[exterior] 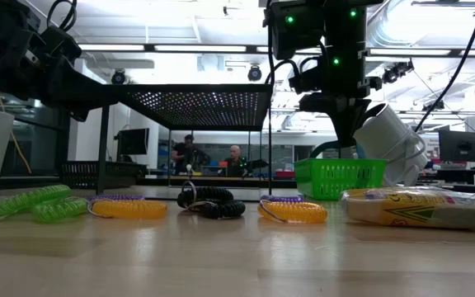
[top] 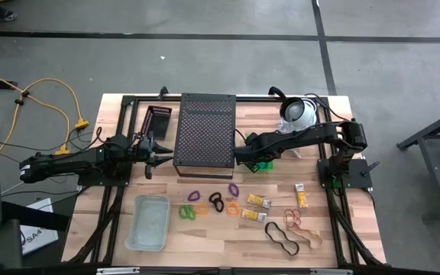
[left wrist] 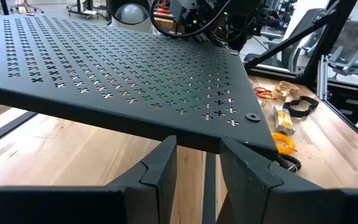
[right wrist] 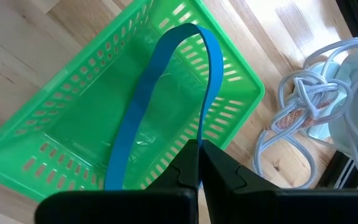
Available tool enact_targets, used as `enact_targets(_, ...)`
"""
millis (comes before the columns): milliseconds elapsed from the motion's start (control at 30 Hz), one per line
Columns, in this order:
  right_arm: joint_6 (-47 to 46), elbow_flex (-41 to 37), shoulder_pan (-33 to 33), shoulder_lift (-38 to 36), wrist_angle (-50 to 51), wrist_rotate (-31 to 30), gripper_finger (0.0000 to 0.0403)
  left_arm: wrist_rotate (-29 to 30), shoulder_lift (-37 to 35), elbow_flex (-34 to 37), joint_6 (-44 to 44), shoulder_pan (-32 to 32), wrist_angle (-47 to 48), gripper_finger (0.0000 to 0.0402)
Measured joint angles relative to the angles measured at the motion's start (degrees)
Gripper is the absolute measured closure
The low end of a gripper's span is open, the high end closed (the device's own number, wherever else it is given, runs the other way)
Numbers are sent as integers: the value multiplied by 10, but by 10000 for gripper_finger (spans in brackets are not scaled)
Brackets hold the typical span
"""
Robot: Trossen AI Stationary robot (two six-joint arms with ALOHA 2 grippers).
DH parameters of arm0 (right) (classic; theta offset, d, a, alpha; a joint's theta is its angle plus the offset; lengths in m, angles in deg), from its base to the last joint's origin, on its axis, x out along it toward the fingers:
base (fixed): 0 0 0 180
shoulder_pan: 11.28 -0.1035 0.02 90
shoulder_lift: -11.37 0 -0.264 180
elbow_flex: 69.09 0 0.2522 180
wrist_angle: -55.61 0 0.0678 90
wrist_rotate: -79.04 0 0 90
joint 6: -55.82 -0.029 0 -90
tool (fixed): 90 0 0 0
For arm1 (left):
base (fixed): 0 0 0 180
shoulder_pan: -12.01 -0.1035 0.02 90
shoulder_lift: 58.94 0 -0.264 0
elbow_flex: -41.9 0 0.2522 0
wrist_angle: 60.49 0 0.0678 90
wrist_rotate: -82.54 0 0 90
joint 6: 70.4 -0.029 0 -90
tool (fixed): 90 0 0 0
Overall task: Pick & Place Office Desk Supplies
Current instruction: Put the blue rubber band into the green basket
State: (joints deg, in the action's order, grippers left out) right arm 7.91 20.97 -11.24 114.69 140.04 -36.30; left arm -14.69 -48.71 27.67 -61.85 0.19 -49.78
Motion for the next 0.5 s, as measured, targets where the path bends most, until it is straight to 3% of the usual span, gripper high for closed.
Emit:
enact_targets(333,14,0,0,0,-4,0,400,0,0,0,0,0,0,284)
enact_targets(500,17,0,0,0,-6,-8,367,0,0,0,0,0,0,284)
